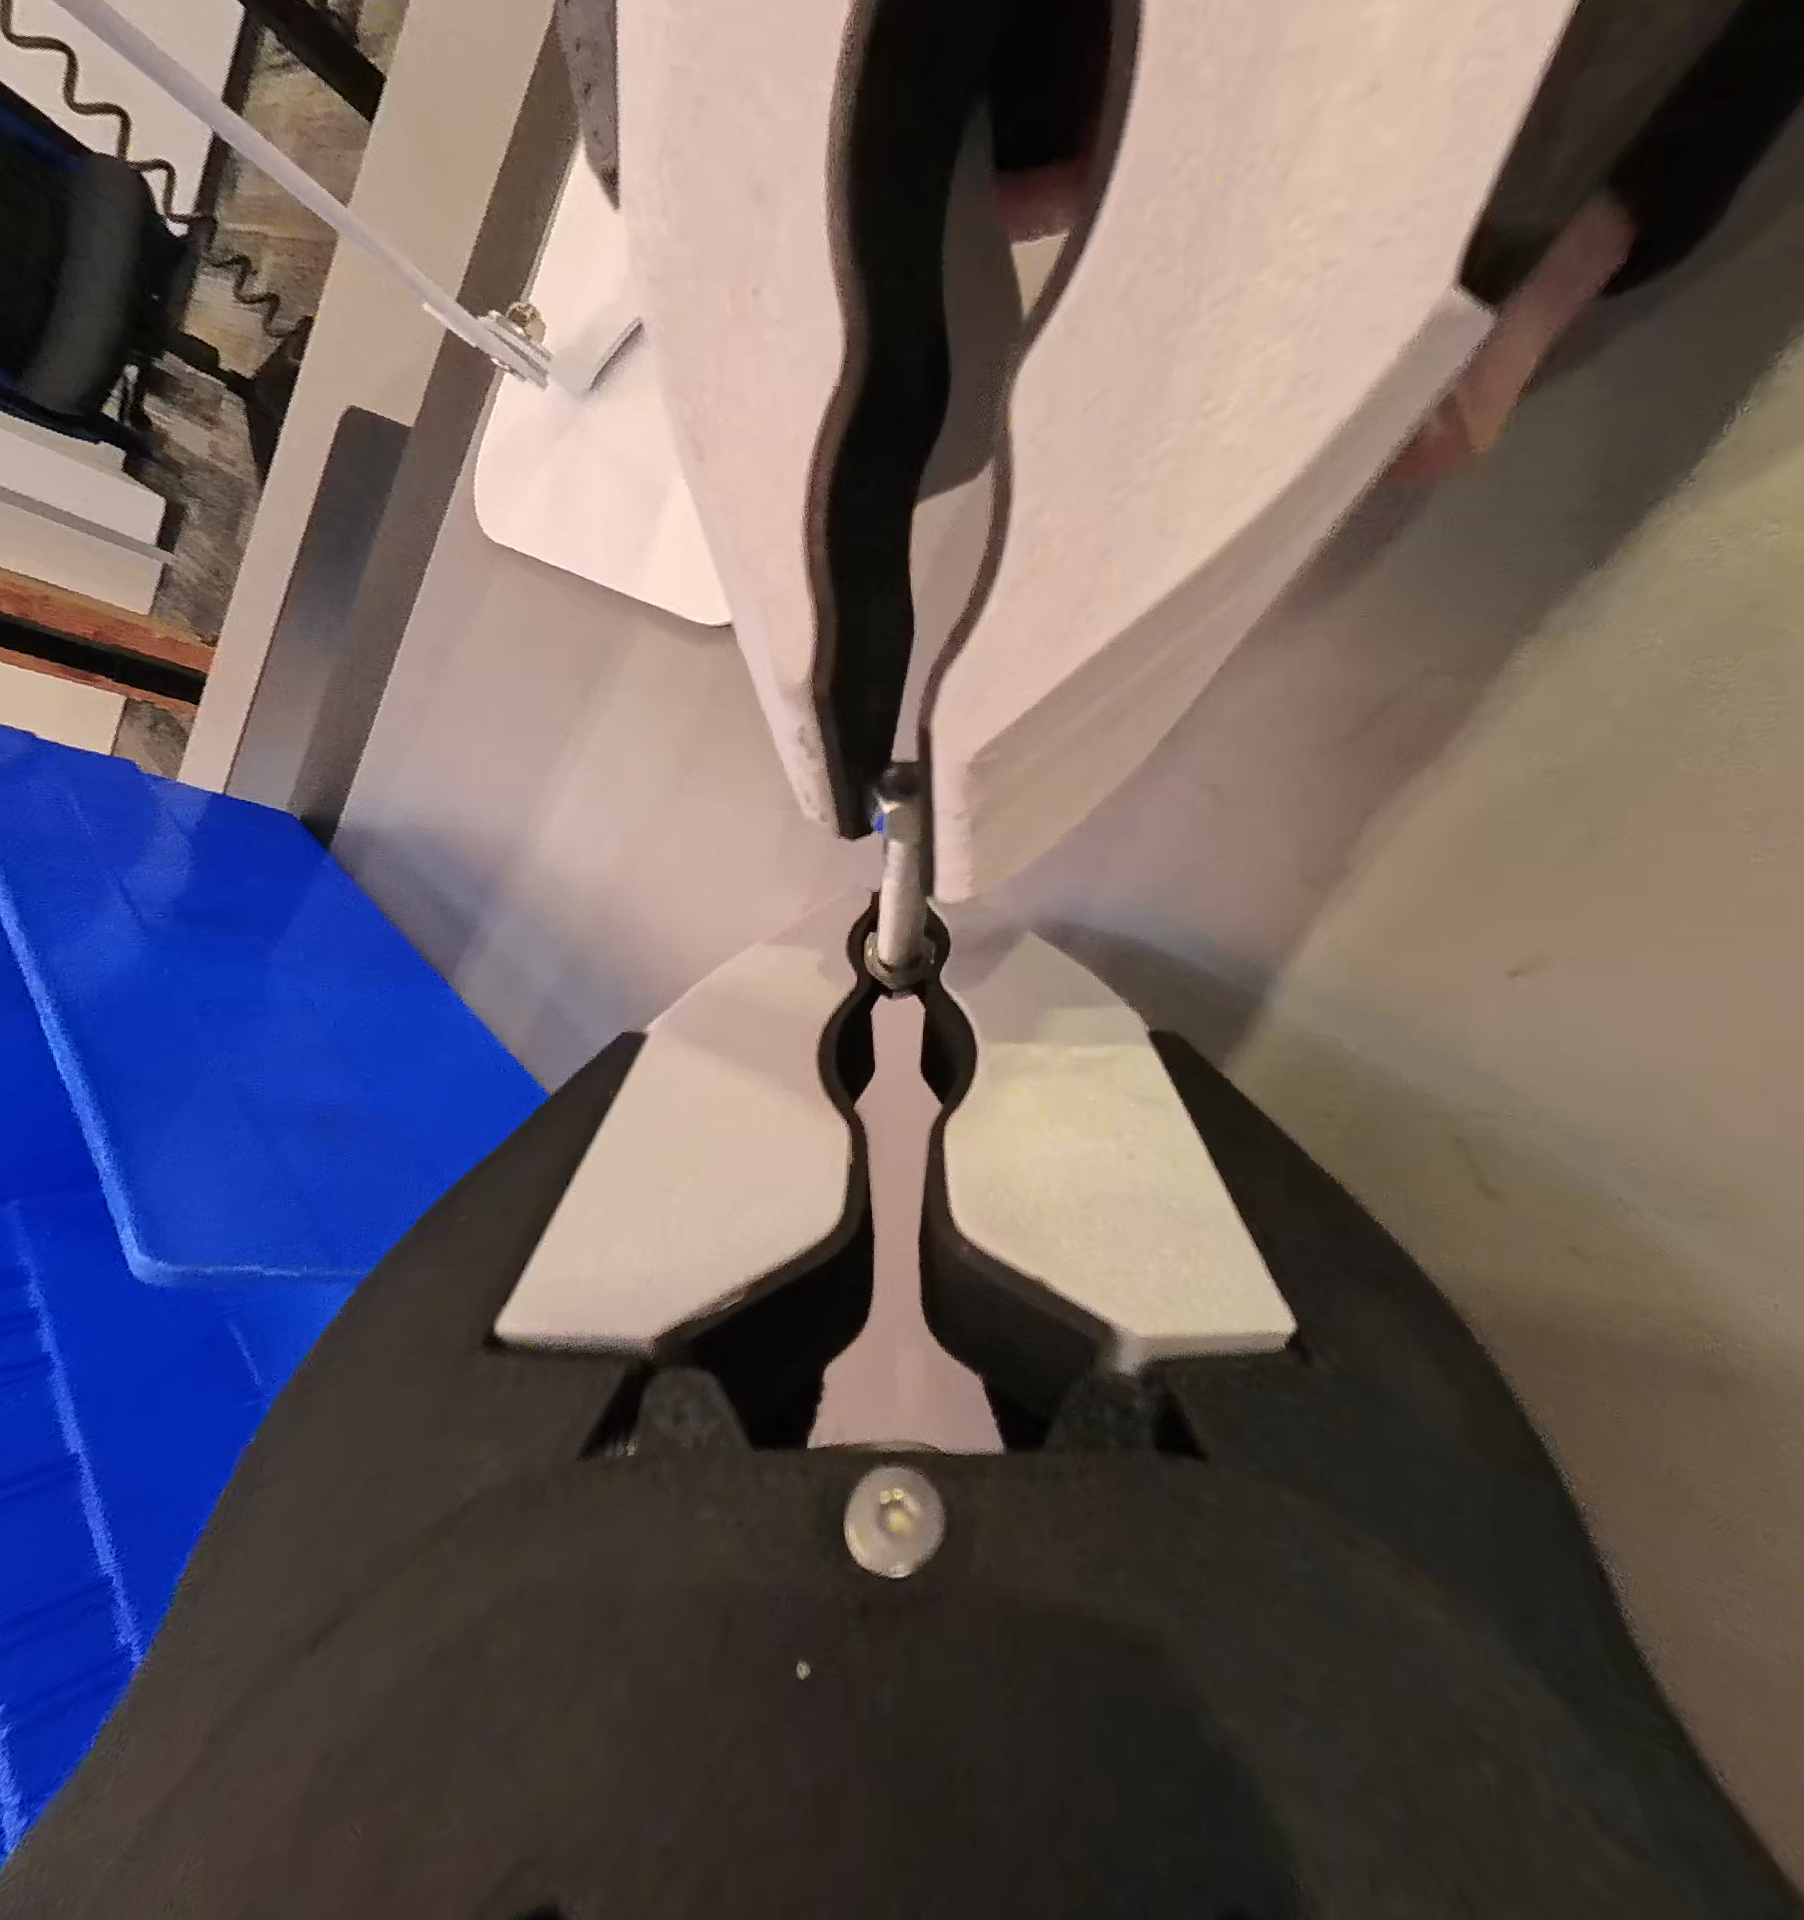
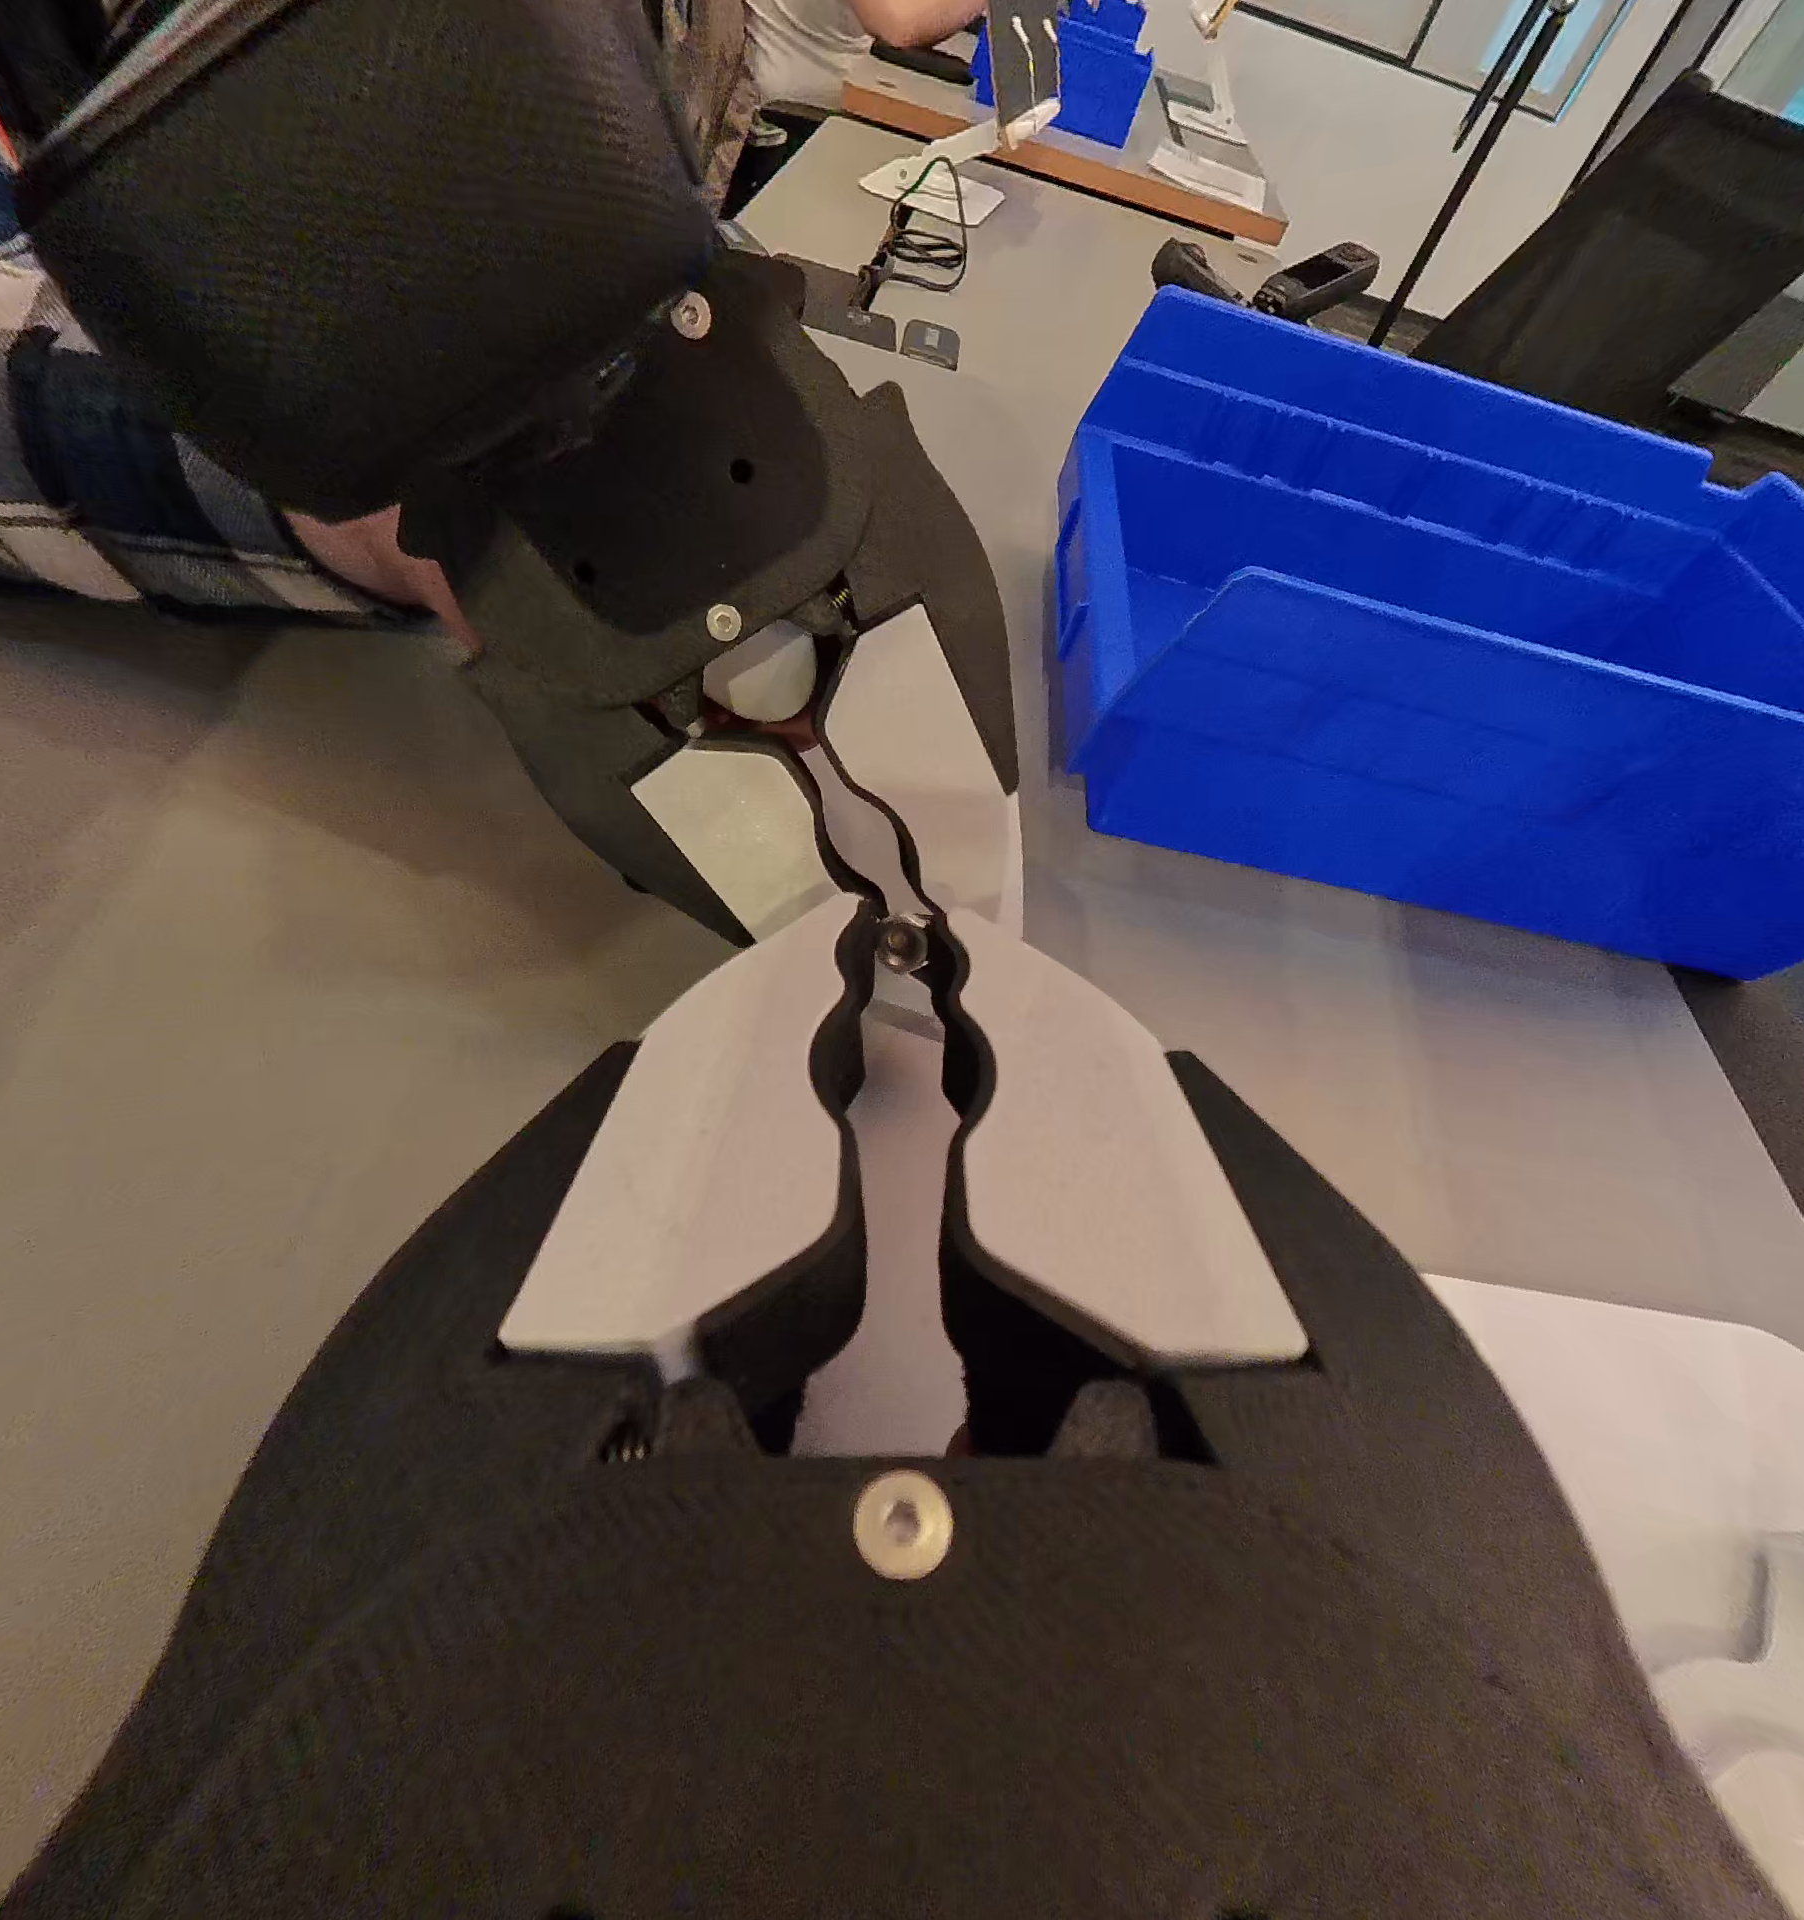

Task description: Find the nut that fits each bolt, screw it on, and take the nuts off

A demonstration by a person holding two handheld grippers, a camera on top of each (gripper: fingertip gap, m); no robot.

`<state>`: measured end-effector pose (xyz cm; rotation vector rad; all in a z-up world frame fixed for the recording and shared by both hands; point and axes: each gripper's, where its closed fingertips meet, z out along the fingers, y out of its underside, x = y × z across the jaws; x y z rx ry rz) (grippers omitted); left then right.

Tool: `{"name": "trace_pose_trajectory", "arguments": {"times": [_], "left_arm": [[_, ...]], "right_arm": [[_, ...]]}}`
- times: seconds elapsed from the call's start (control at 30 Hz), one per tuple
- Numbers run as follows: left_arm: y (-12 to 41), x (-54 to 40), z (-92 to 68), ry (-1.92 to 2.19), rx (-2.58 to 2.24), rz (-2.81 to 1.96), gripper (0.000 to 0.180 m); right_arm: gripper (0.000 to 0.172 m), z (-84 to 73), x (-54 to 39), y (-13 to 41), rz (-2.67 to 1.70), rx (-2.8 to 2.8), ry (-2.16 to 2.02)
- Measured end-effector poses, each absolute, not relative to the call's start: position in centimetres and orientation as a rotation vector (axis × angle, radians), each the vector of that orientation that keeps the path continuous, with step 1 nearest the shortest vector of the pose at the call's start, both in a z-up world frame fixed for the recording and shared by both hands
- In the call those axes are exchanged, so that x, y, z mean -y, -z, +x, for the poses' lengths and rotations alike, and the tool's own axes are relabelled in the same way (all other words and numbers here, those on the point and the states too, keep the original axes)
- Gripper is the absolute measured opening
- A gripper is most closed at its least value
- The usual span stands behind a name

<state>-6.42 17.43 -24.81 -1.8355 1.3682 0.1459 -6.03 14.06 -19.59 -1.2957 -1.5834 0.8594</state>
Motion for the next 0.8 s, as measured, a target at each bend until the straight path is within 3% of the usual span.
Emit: {"name": "trace_pose_trajectory", "arguments": {"times": [0.8], "left_arm": [[24.65,-17.96,-6.78,-0.194,-1.329,-1.841,0.004]], "right_arm": [[0.01,-6.18,-14.87,19.55,-1.331,1.518,-0.793]]}}
